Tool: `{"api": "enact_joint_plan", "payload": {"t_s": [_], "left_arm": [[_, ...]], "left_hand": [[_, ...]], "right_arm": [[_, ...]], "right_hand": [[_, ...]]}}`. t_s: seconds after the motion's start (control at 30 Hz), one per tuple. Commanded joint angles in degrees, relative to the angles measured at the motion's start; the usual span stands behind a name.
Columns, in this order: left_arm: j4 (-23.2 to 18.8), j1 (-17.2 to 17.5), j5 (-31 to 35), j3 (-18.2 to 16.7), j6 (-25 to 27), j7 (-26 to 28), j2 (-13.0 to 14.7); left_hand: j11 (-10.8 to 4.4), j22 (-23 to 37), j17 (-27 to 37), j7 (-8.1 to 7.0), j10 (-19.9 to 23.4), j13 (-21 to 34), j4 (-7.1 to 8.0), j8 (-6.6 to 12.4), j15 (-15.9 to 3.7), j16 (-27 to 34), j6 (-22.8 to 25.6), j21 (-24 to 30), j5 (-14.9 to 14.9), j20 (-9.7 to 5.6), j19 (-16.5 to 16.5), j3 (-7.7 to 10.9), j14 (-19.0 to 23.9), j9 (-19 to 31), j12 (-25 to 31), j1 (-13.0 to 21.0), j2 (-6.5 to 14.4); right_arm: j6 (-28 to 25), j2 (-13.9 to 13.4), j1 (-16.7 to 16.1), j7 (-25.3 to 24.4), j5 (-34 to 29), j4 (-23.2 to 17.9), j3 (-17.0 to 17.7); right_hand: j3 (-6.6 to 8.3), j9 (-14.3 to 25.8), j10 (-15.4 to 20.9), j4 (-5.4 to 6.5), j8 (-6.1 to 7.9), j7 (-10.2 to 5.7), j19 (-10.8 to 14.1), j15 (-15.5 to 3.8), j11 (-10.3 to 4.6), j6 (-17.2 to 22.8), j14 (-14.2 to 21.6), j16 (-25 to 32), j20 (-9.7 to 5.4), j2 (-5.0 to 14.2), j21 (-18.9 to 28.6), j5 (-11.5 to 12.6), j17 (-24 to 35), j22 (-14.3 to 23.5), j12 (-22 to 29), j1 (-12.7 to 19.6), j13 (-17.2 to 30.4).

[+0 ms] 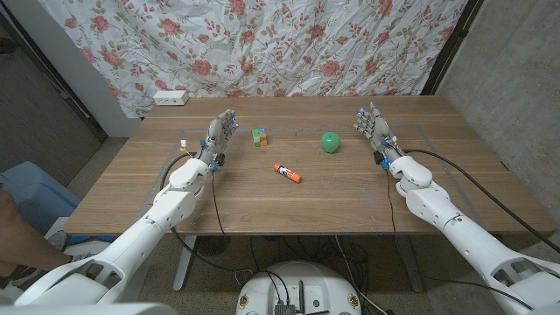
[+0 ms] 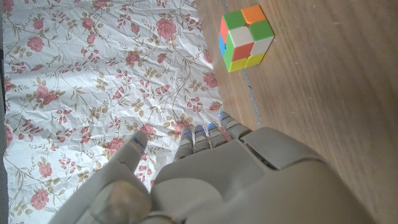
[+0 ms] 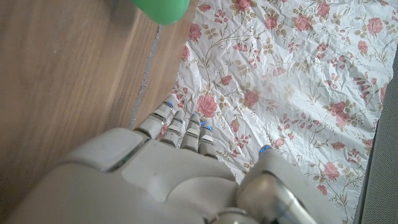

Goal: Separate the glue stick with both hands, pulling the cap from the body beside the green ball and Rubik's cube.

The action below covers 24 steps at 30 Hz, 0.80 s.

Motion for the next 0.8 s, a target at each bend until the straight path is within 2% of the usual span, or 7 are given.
{"api": "enact_joint_plan", "payload": {"t_s": [0.03,0.27,0.33,0.47,0.77,0.8], "left_arm": [[-0.12,-0.86,1.61,0.56,0.58,0.94,0.42],[-4.67,0.44,3.24,0.89,3.25,2.64,2.9],[-5.76,0.98,3.37,0.82,3.58,2.94,3.35],[-8.25,1.93,4.53,0.73,4.16,3.97,4.71],[-14.38,3.21,8.22,1.13,7.23,6.13,8.3],[-14.83,3.27,8.66,1.2,7.48,6.32,8.59]], "left_hand": [[-0.38,0.11,0.22,-0.22,0.42,0.26,-0.57,0.43,-0.37,0.34,0.76,0.28,0.17,-0.27,0.47,0.39,0.31,0.18,0.39,0.8,3.14],[-1.46,0.06,0.2,-1.3,1.5,0.26,-3.25,0.66,-1.63,0.25,2.27,0.17,-0.19,-0.73,0.7,0.72,0.79,0.15,0.51,2.07,2.42],[-1.89,0.04,0.21,-1.7,2.12,0.26,-4.91,0.83,-2.28,0.32,3.16,0.15,-0.39,-0.92,0.92,0.97,1.33,0.14,0.57,2.88,1.95],[-2.07,0.03,0.21,-2.01,2.84,0.26,-6.56,0.92,-2.61,0.37,4.01,0.14,-0.51,-1.14,1.2,1.21,1.87,0.14,0.64,3.7,1.61],[-2.31,0.03,0.22,-2.06,3.33,0.26,-7.9,0.86,-2.64,0.28,4.48,0.07,-0.58,-1.23,1.26,1.41,2.0,0.15,0.63,4.39,1.58],[-2.29,0.05,0.22,-2.18,3.7,0.26,-8.47,0.89,-2.65,0.29,4.88,0.17,-0.59,-1.13,1.58,1.57,2.19,0.16,0.68,4.76,1.81]], "right_arm": [[2.29,1.06,1.81,0.33,-2.26,2.31,-1.12],[2.6,1.63,0.86,-1.77,-2.97,1.52,-1.21],[2.87,1.68,0.36,-2.3,-3.08,1.05,-1.11],[2.95,1.11,-0.55,-3.16,-3.55,-0.22,-0.9],[2.36,-0.35,-2.8,-4.72,-3.57,-3.33,0.0],[1.87,-0.81,-2.88,-4.54,-3.66,-3.69,-0.06]], "right_hand": [[0.01,0.19,0.28,0.34,0.33,0.04,0.15,-0.23,0.11,0.3,0.48,0.29,-0.17,0.44,0.38,0.39,0.04,0.21,0.27,0.19,0.05],[0.14,0.17,0.29,0.14,0.39,0.37,0.0,-0.52,0.38,0.35,0.49,0.32,-0.61,0.46,0.41,0.44,-0.26,0.19,0.3,0.22,-0.01],[0.19,0.17,0.25,0.07,0.42,0.45,-0.1,-0.61,0.44,0.4,0.42,0.29,-0.73,0.48,0.4,0.45,-0.36,0.19,0.29,0.25,-0.03],[0.32,0.16,0.11,-0.06,0.43,0.47,-0.24,-0.83,0.42,0.39,0.29,0.26,-0.96,0.56,0.4,0.49,-0.55,0.18,0.25,0.3,-0.07],[0.37,0.15,0.16,-0.15,0.46,0.71,-0.37,-0.75,0.63,0.39,0.17,0.31,-1.16,0.53,0.45,0.5,-0.86,0.15,0.31,0.1,-0.14],[0.37,0.15,0.17,-0.15,0.46,0.72,-0.37,-0.68,0.64,0.39,0.19,0.32,-1.15,0.51,0.46,0.5,-0.88,0.15,0.32,0.07,-0.15]]}}
